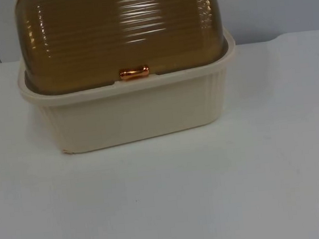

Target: Open the box lid with the left hand, place the block into the box with the right hand, then close the box lid with the left hand.

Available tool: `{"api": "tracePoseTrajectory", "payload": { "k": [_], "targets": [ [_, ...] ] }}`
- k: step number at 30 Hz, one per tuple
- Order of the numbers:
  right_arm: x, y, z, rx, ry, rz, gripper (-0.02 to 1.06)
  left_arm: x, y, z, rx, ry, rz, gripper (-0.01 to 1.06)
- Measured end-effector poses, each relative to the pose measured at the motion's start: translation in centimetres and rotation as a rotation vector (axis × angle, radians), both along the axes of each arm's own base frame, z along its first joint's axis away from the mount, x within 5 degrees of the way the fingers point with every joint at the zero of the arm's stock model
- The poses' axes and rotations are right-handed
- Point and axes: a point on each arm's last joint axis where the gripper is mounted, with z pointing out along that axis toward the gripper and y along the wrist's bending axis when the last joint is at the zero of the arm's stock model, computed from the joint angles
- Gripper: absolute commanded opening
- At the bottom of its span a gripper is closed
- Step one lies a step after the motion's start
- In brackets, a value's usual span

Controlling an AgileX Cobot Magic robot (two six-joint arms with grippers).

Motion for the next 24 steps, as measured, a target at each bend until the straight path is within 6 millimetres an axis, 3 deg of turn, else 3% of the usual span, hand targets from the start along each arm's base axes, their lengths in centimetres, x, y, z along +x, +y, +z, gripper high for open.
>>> {"api": "tracePoseTrajectory", "payload": {
  "k": [4, 11, 21, 24],
  "targets": [
    [-2.1, 0.5, 0.3, -0.031, -0.03, 0.03, 1.03, -1.3, -0.1, -0.7, -0.016, -0.001, -0.015, 1.05],
    [-3.1, 0.5, -0.1, -0.043, -0.032, 0.034, 1.03, -1.3, -0.4, -0.9, -0.026, 0.027, -0.055, 1.05],
    [-0.5, 0.3, -1.2, -0.02, 0.066, 0.054, 1.03, -1.0, 0.0, -1.6, -0.041, 0.105, -0.048, 1.05],
    [1.7, 0.3, -2.3, -0.023, 0.15, 0.045, 1.03, 0.5, 0.1, -2.5, -0.045, 0.18, -0.031, 1.05]
  ]
}}
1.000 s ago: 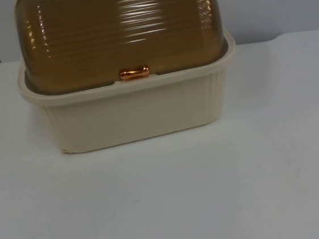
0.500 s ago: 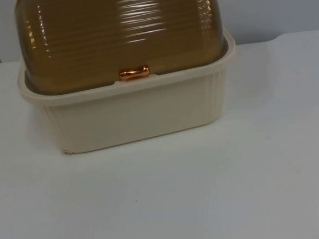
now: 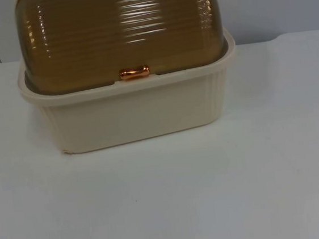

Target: Open the box lid with the left hand, place the block into the box with the right hand, then close the box lid with the left hand.

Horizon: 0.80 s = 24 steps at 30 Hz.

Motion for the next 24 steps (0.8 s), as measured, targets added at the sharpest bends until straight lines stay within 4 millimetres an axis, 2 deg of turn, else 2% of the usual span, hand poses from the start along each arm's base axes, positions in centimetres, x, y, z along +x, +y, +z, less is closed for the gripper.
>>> {"api": "tracePoseTrajectory", "payload": {
  "k": [2, 3, 4, 8, 9, 14, 19, 24],
  "targets": [
    [2.2, -0.1, -1.4, 0.009, 0.09, -0.023, 1.03, 1.9, 0.1, -1.2, -0.009, 0.08, 0.007, 1.05],
    [2.2, -0.1, -1.4, 0.009, 0.09, -0.023, 1.03, 1.9, 0.1, -1.2, -0.009, 0.08, 0.007, 1.05],
    [3.5, -0.1, -2.3, 0.015, 0.144, -0.036, 1.03, 2.8, 0.1, -1.9, -0.014, 0.121, 0.007, 1.05],
    [7.8, 0.0, -6.3, 0.013, 0.34, -0.052, 1.03, 7.1, 0.1, -5.8, -0.012, 0.327, 0.014, 1.05],
    [7.8, 0.0, -6.3, 0.013, 0.34, -0.052, 1.03, 7.1, 0.1, -5.8, -0.012, 0.327, 0.014, 1.05],
    [10.7, 0.2, -9.6, 0.003, 0.442, -0.052, 1.03, 11.4, 0.1, -11.8, -0.011, 0.584, 0.017, 1.05],
    [11.9, 0.3, -11.3, -0.003, 0.496, -0.052, 1.03, 13.0, 0.3, -14.5, -0.001, 0.668, 0.042, 1.05],
    [12.7, 0.3, -12.9, -0.009, 0.548, -0.054, 1.03, 13.1, 0.6, -14.6, -0.006, 0.655, 0.076, 1.05]
  ]
}}
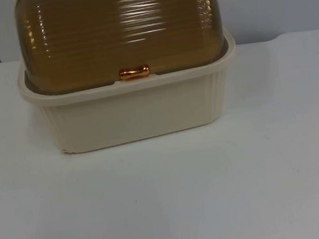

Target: Open the box lid with the left hand, place the block into the box with the right hand, then close the box lid with the left hand.

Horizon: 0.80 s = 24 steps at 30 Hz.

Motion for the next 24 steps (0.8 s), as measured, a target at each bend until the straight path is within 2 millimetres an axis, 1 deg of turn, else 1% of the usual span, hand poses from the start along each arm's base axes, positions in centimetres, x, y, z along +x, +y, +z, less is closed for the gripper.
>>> {"api": "tracePoseTrajectory", "payload": {
  "k": [1, 5, 15, 24],
  "targets": [
    [0.2, 0.01, -0.3, -0.001, 0.005, 0.0, 1.03, 0.01, 0.0, 0.02, -0.004, -0.002, 0.002, 1.05],
    [0.39, 0.01, -0.5, -0.003, 0.003, 0.0, 1.03, 0.02, 0.0, 0.03, -0.007, -0.003, 0.004, 1.05],
    [0.41, -0.03, -0.45, 0.01, -0.003, -0.012, 1.03, 0.02, 0.45, 0.06, -0.025, -0.008, 0.071, 1.05],
    [0.41, -0.03, -0.45, 0.013, -0.003, -0.014, 1.03, 0.02, 0.48, 0.06, -0.028, -0.008, 0.076, 1.05]
  ]
}}
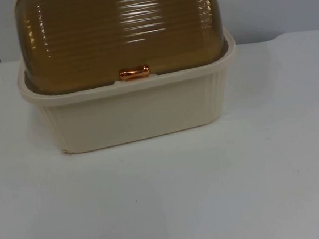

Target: Open the box lid with the left hand, place the block into the box with the right hand, then close the box lid with the left hand.

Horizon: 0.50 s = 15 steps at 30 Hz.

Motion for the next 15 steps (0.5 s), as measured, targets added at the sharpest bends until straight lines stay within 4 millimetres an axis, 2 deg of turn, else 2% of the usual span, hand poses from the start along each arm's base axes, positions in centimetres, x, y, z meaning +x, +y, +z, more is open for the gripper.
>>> {"api": "tracePoseTrajectory", "payload": {
  "k": [15],
  "targets": [
    [0.0, 0.0, 0.0, 0.0, 0.0, 0.0, 1.03, -0.01, 0.25, 0.02, -0.02, -0.003, 0.042, 1.05]
  ]
}}
